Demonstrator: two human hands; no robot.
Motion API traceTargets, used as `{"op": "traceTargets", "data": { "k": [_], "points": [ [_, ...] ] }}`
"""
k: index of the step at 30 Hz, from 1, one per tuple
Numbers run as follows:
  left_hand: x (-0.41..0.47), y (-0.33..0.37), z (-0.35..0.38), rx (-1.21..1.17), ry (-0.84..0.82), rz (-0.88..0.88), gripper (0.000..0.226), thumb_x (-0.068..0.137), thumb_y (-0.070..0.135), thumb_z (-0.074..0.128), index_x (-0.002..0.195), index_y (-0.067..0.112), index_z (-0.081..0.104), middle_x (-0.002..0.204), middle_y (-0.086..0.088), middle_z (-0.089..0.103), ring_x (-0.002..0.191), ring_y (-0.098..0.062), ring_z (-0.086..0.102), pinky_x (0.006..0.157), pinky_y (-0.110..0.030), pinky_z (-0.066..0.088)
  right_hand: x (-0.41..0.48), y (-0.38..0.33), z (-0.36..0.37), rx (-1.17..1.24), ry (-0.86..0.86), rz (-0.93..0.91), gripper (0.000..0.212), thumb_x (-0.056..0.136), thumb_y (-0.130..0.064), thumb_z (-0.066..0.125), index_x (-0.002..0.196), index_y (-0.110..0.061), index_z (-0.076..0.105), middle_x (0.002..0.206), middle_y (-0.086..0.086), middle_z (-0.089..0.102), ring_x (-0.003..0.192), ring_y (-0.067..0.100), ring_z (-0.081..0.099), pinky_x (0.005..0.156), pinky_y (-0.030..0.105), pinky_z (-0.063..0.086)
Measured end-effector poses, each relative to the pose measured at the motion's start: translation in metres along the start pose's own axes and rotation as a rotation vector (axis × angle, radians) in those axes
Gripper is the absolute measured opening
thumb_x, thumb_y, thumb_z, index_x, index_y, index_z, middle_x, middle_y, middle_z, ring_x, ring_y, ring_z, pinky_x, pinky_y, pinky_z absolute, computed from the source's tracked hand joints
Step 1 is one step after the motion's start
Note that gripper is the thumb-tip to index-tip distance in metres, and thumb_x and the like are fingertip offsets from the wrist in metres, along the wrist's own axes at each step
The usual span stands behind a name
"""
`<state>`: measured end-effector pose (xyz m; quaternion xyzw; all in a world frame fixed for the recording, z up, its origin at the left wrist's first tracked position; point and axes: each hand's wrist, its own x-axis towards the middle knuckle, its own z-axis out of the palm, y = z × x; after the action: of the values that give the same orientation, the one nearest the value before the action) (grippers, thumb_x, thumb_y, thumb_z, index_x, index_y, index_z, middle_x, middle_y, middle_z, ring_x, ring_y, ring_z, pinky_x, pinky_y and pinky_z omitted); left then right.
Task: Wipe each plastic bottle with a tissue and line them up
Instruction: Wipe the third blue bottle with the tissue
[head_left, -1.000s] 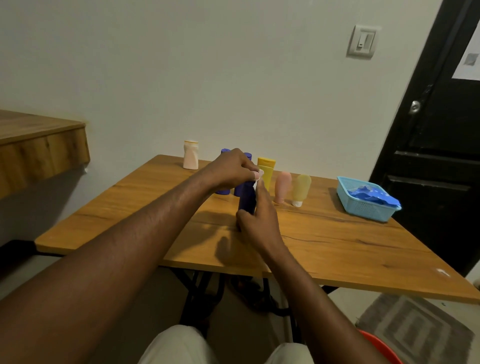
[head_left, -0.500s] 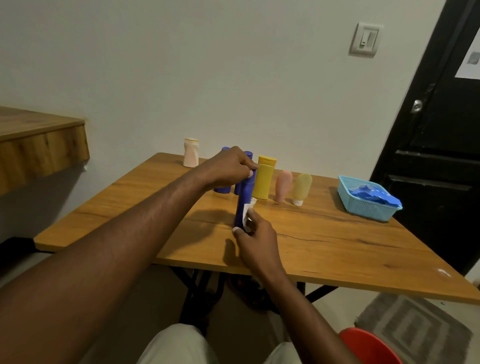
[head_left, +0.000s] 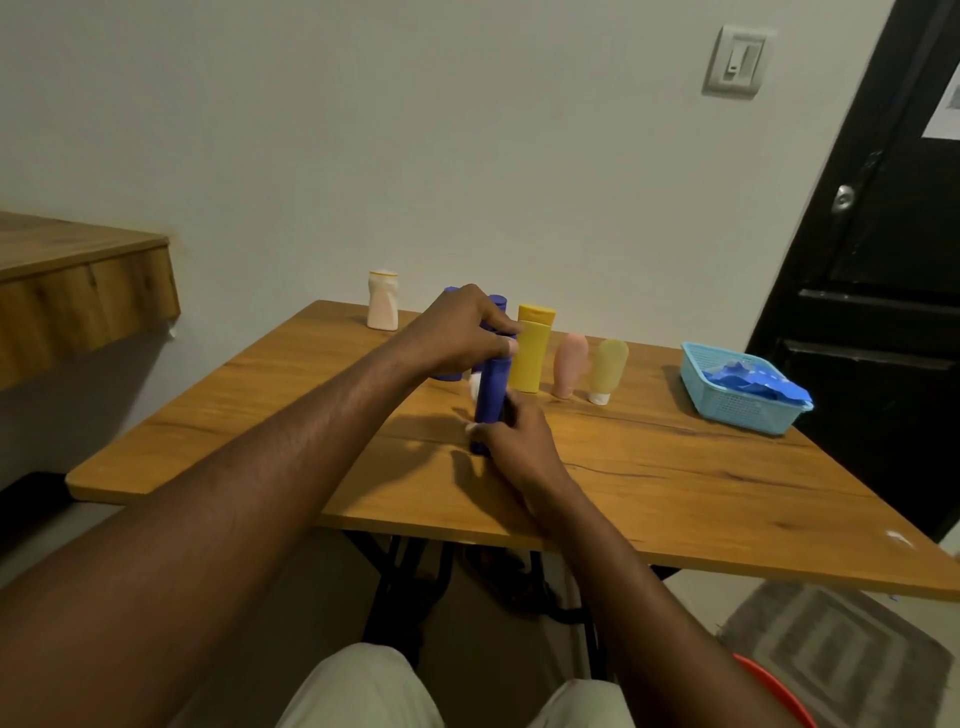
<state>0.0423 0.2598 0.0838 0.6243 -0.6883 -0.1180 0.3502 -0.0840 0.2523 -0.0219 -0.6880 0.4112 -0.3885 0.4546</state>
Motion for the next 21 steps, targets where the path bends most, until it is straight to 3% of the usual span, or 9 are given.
{"op": "traceTargets", "data": {
  "k": [2, 5, 8, 10, 13, 16, 18, 21],
  "points": [
    [-0.001, -0.002, 0.0, -0.014, 0.009, -0.012, 0.037, 0.092, 0.017, 0.075, 0.128, 0.015, 0.071, 0.132, -0.001, 0.068, 0.099, -0.01, 0.057, 0.084, -0.026, 0.04, 0.0, 0.005, -0.003, -0.13, -0.01, 0.013, 0.043, 0.09, -0.015, 0.069, 0.13, -0.019, 0.056, 0.119, 0.001, 0.066, 0.103, 0.014, 0.063, 0.084, 0.027, 0.05],
    [-0.003, -0.003, 0.001, -0.029, 0.023, -0.017, 0.037, 0.092, 0.017, 0.075, 0.128, 0.016, 0.071, 0.131, -0.002, 0.069, 0.099, -0.01, 0.057, 0.084, -0.027, 0.041, -0.003, 0.011, -0.005, -0.292, 0.094, -0.057, 0.025, 0.088, -0.017, 0.074, 0.112, -0.015, 0.068, 0.102, -0.001, 0.072, 0.094, 0.012, 0.066, 0.077, 0.024, 0.052],
    [-0.003, -0.003, 0.002, -0.035, 0.022, -0.02, 0.036, 0.092, 0.017, 0.074, 0.128, 0.017, 0.072, 0.131, -0.002, 0.069, 0.1, -0.011, 0.057, 0.084, -0.027, 0.041, -0.007, 0.016, -0.007, -0.311, 0.213, -0.131, 0.002, 0.084, -0.009, 0.073, 0.086, -0.008, 0.074, 0.083, 0.007, 0.074, 0.081, 0.018, 0.069, 0.077, 0.041, 0.058],
    [-0.004, -0.002, 0.001, -0.032, 0.021, -0.024, 0.037, 0.092, 0.017, 0.074, 0.128, 0.016, 0.071, 0.132, -0.003, 0.069, 0.102, -0.011, 0.056, 0.084, -0.027, 0.041, -0.01, 0.019, -0.006, -0.273, 0.227, -0.15, 0.006, 0.083, -0.008, 0.075, 0.078, -0.012, 0.074, 0.078, 0.003, 0.073, 0.078, 0.014, 0.069, 0.08, 0.043, 0.058],
    [-0.005, -0.001, 0.001, -0.04, 0.02, -0.024, 0.037, 0.092, 0.017, 0.074, 0.129, 0.015, 0.071, 0.133, -0.004, 0.068, 0.103, -0.012, 0.056, 0.085, -0.027, 0.041, -0.014, 0.021, -0.001, -0.202, 0.201, -0.162, 0.01, 0.082, -0.012, 0.077, 0.082, -0.021, 0.076, 0.08, -0.007, 0.075, 0.08, 0.006, 0.07, 0.084, 0.04, 0.059],
    [-0.005, 0.0, 0.001, -0.033, 0.016, -0.031, 0.037, 0.093, 0.017, 0.074, 0.13, 0.015, 0.07, 0.134, -0.005, 0.066, 0.102, -0.012, 0.055, 0.084, -0.027, 0.04, -0.016, 0.017, 0.005, -0.228, 0.154, -0.193, 0.011, 0.086, -0.012, 0.074, 0.092, -0.021, 0.078, 0.096, -0.009, 0.075, 0.096, 0.002, 0.067, 0.096, 0.035, 0.054],
    [-0.004, -0.001, 0.001, -0.03, 0.012, -0.033, 0.037, 0.093, 0.018, 0.074, 0.13, 0.015, 0.07, 0.136, -0.005, 0.065, 0.103, -0.013, 0.055, 0.085, -0.028, 0.039, -0.016, 0.015, 0.005, -0.373, 0.129, -0.244, 0.014, 0.09, -0.015, 0.07, 0.1, -0.022, 0.077, 0.109, -0.008, 0.073, 0.104, 0.004, 0.063, 0.097, 0.034, 0.053],
    [-0.004, 0.0, -0.001, -0.028, 0.003, -0.034, 0.038, 0.093, 0.018, 0.074, 0.13, 0.016, 0.07, 0.138, -0.004, 0.063, 0.104, -0.011, 0.053, 0.086, -0.027, 0.039, -0.018, 0.014, 0.002, -0.728, 0.071, -0.346, 0.017, 0.092, -0.029, 0.068, 0.108, -0.029, 0.074, 0.12, -0.007, 0.068, 0.107, 0.009, 0.057, 0.085, 0.029, 0.05]
  ]
}}
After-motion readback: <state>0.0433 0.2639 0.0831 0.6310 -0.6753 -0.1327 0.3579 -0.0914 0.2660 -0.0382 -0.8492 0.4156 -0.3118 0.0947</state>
